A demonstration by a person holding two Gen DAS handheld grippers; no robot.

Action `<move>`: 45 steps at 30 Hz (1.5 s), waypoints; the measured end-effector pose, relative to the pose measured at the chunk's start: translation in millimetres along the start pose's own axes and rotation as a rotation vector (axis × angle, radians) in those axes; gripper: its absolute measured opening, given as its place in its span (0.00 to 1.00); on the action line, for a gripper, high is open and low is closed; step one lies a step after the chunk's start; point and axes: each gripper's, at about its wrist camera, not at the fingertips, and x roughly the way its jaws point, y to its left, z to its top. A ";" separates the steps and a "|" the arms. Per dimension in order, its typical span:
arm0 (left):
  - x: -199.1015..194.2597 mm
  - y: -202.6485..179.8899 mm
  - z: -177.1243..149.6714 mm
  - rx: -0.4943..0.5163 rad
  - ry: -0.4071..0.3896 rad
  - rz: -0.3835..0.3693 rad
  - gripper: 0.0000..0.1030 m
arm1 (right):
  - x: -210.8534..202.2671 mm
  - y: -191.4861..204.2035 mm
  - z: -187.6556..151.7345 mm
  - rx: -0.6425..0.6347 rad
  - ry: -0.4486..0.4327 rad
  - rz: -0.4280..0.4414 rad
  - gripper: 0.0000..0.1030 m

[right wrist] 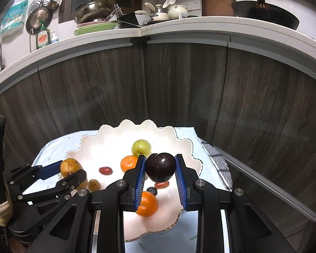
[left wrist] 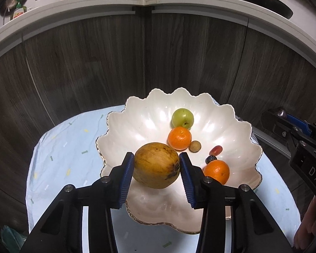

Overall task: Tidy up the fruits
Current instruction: 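Carry the mango with the left gripper over the bowl while the right gripper carries the plum there, then open the left gripper to release the mango while the right gripper releases the plum into the bowl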

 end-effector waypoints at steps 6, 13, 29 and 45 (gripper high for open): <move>8.0 2.5 -0.7 -0.007 0.015 -0.002 0.41 | 9.0 2.2 0.9 -0.006 0.005 0.008 0.28; 13.0 5.5 -0.5 -0.019 0.021 -0.007 0.43 | 18.7 4.1 1.8 -0.007 0.019 0.015 0.28; 13.0 14.2 -1.6 -0.048 0.003 0.058 0.83 | 51.3 6.0 -5.9 -0.005 0.128 0.048 0.28; 13.3 21.9 -7.3 -0.068 0.014 0.079 0.87 | 55.1 11.8 -8.9 -0.002 0.142 0.055 0.56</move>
